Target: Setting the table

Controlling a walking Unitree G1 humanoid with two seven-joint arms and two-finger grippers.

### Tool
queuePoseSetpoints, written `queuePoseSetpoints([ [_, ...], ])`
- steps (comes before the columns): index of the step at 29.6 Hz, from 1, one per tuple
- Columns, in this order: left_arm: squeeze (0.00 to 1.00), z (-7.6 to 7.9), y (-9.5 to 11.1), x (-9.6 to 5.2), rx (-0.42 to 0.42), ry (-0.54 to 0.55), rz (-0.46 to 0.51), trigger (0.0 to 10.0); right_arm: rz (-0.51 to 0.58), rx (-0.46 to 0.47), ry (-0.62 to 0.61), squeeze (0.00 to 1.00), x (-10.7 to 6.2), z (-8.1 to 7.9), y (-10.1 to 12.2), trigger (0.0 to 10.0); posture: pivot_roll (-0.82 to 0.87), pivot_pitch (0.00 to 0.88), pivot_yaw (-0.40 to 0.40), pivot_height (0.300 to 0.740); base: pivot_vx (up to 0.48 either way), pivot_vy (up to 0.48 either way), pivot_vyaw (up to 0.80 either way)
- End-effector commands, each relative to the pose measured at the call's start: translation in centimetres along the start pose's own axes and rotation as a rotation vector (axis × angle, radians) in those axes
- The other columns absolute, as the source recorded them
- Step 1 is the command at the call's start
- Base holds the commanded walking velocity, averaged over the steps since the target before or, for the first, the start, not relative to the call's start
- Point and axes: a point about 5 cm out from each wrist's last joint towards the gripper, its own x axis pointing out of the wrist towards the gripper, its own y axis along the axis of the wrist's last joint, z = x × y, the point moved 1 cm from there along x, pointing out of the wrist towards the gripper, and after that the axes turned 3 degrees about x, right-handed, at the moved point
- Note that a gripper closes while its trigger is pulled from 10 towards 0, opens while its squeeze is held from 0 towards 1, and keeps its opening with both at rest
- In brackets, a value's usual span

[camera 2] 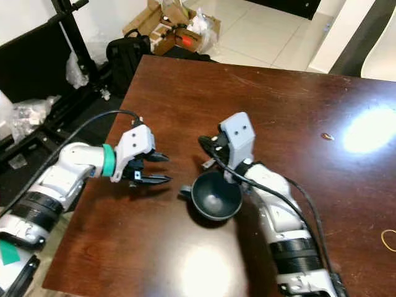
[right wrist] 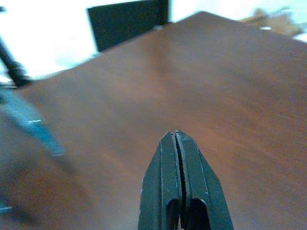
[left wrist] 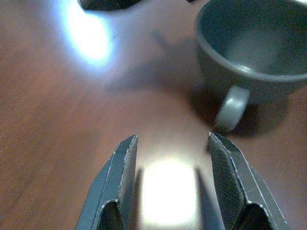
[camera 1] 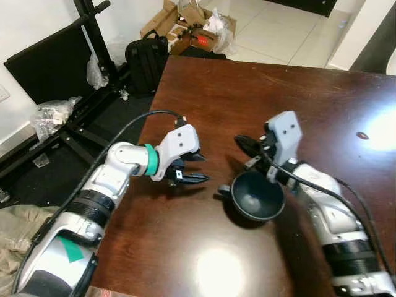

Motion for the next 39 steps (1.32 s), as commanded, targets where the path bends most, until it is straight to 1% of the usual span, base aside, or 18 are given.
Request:
queuePoseSetpoints([
  [1, 0.00, 0.4, -0.3, 0.2, -0.009, -0.027, -0.011, 10.0, 0.028, -0.023, -0.049, 0.00, -0.8, 0.7, 0.7, 10.0, -0.07, 0.038, 0.084, 0.740, 0.000, 0.000, 0.00],
  [4, 0.00, 0.6, -0.3, 0.1, -0.010, -0.050, -0.002, 10.0, 0.061, -0.062, -0.115, 0.00, -2.1, 1.7, 1.7, 10.0, -0.08, 0.042, 0.086, 0.740, 0.000, 0.000, 0.00],
  [5, 0.00, 0.7, -0.3, 0.0, -0.015, -0.063, 0.002, 10.0, 0.081, -0.079, -0.155, 0.00, -2.9, 2.2, 2.3, 10.0, -0.08, 0.045, 0.085, 0.740, 0.000, 0.000, 0.00],
  [7, 0.00, 0.7, -0.3, 0.0, -0.015, -0.063, 0.002, 10.0, 0.081, -0.079, -0.155, 0.00, -2.9, 2.2, 2.3, 10.0, -0.08, 0.045, 0.085, 0.740, 0.000, 0.000, 0.00],
  [8, 0.00, 0.8, -0.3, -0.2, -0.019, -0.073, 0.004, 10.0, 0.094, -0.091, -0.182, 0.00, -3.5, 2.6, 2.7, 10.0, -0.08, 0.045, 0.085, 0.740, 0.000, 0.000, 0.00],
  [9, 0.00, 0.7, -0.5, -0.3, -0.019, -0.081, 0.005, 10.0, 0.120, -0.087, -0.257, 0.00, -4.9, 3.3, 3.1, 10.0, -0.09, 0.045, 0.084, 0.740, 0.000, 0.000, 0.00],
  [10, 0.00, 0.7, -0.5, -0.3, -0.019, -0.081, 0.005, 10.0, 0.120, -0.087, -0.257, 0.00, -4.9, 3.3, 3.1, 10.0, -0.09, 0.045, 0.084, 0.740, 0.000, 0.000, 0.00],
  [12, 0.00, 0.6, -0.6, -0.2, -0.019, -0.080, 0.004, 10.0, 0.127, -0.079, -0.300, 0.00, -5.6, 3.6, 3.1, 10.0, -0.09, 0.045, 0.084, 0.740, 0.000, 0.000, 0.00],
  [18, 0.00, 0.6, -0.3, 0.5, -0.010, -0.114, 0.006, 10.0, 0.113, -0.048, -0.294, 0.00, -5.6, 2.5, 2.3, 10.0, -0.10, 0.043, 0.089, 0.740, 0.000, 0.000, 0.00],
  [25, 0.00, 1.0, -0.3, 1.1, -0.012, -0.132, 0.012, 10.0, 0.109, -0.039, -0.297, 0.00, -5.6, 2.4, 2.3, 10.0, -0.11, 0.036, 0.088, 0.740, 0.000, 0.000, 0.00],
  [29, 0.00, 1.5, -0.4, 1.9, -0.012, -0.141, 0.020, 10.0, 0.107, -0.029, -0.294, 0.00, -5.4, 2.2, 2.2, 10.0, -0.11, 0.034, 0.087, 0.740, 0.000, 0.000, 0.00],
  [32, 0.00, 1.7, -0.5, 2.2, -0.013, -0.141, 0.024, 10.0, 0.108, -0.027, -0.292, 0.00, -5.3, 2.1, 2.3, 10.0, -0.11, 0.034, 0.087, 0.740, 0.000, 0.000, 0.00],
  [33, 0.00, 1.9, -0.5, 2.4, -0.014, -0.143, 0.025, 7.8, 0.108, -0.027, -0.291, 0.00, -5.3, 2.1, 2.3, 10.0, -0.11, 0.033, 0.087, 0.740, 0.000, 0.000, 0.00],
  [35, 0.00, 2.1, -0.6, 2.6, -0.016, -0.144, 0.027, 7.8, 0.109, -0.026, -0.289, 0.00, -5.3, 2.0, 2.3, 10.0, -0.11, 0.033, 0.087, 0.740, 0.000, 0.000, 0.00],
  [36, 0.00, 2.2, -0.6, 2.7, -0.019, -0.145, 0.028, 6.2, 0.108, -0.026, -0.289, 0.00, -5.3, 2.0, 2.3, 10.0, -0.11, 0.033, 0.087, 0.740, 0.000, 0.000, 0.00],
  [37, 0.00, 2.2, -0.7, 2.7, -0.020, -0.146, 0.029, 6.2, 0.107, -0.026, -0.289, 0.00, -5.3, 2.0, 2.3, 10.0, -0.11, 0.033, 0.087, 0.740, 0.000, 0.000, 0.00],
  [38, 0.00, 2.3, -0.7, 2.8, -0.022, -0.146, 0.030, 4.6, 0.106, -0.026, -0.288, 0.00, -5.3, 2.1, 2.3, 10.0, -0.11, 0.033, 0.087, 0.740, 0.000, 0.000, 0.00],
  [39, 0.00, 2.4, -0.7, 2.8, -0.023, -0.147, 0.030, 4.6, 0.105, -0.026, -0.288, 0.00, -5.4, 2.1, 2.3, 10.0, -0.11, 0.034, 0.086, 0.740, 0.000, 0.000, 0.00],
])
